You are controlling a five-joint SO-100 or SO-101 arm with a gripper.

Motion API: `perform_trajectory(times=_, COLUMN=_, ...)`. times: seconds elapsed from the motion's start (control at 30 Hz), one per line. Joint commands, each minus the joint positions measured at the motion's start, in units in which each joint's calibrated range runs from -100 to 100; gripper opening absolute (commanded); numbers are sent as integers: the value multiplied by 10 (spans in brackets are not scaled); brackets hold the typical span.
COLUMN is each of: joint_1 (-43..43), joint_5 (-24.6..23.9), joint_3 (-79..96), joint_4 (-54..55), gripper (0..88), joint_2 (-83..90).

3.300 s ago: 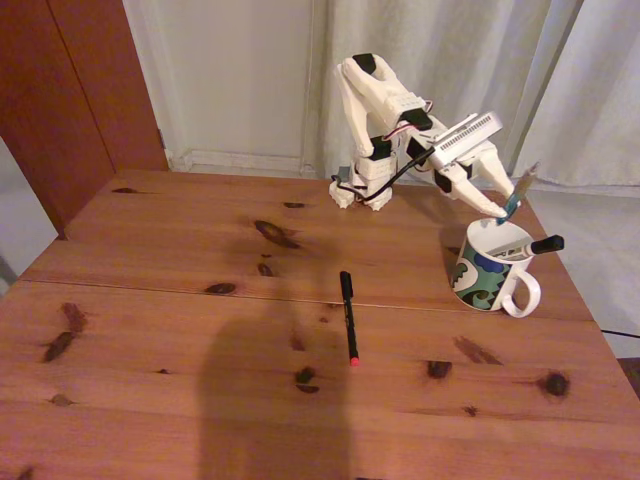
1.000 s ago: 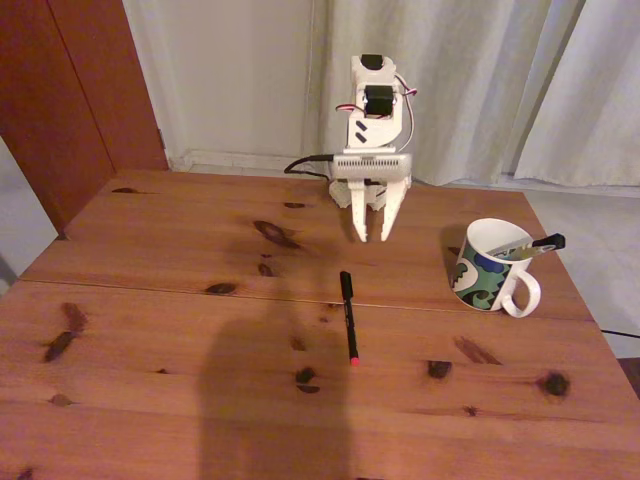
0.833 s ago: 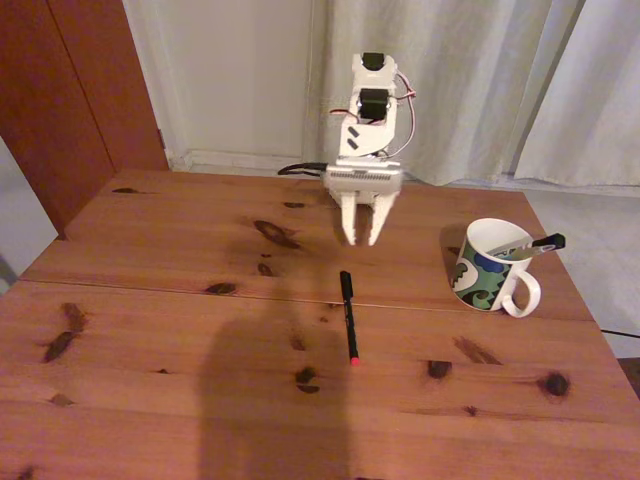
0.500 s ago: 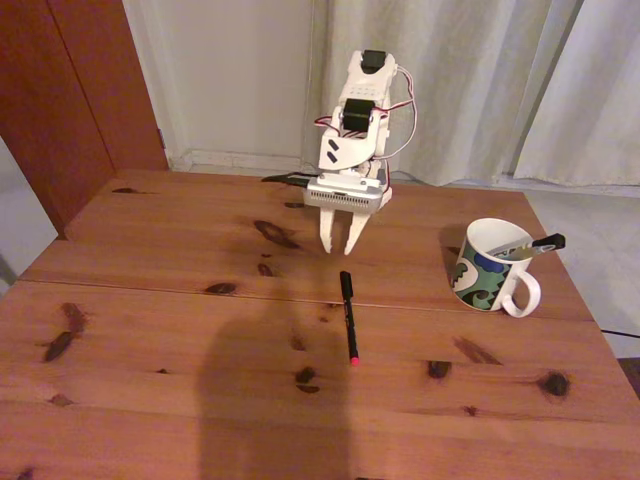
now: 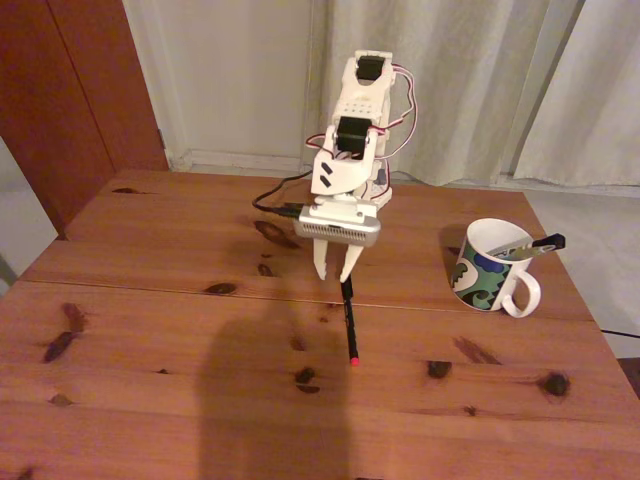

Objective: Clean up the desk and place the pens and markers into the cup

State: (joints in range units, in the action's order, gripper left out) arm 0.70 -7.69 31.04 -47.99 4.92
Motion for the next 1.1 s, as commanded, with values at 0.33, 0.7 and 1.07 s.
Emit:
perform_trajectory(times=0.33, joint_1=-40, joint_5=19, joint_3=9, joint_4=-9, gripper=109, joint_2=-25)
perform_trajectory(times=0.7, joint_1=-47, joint_5=19, joint_3=0, joint_4=-1, gripper=109, joint_2=-59)
perform_trajectory(times=1.07, joint_1=-47, joint_5=19, joint_3=0, joint_4=-1, gripper=109, joint_2=-85)
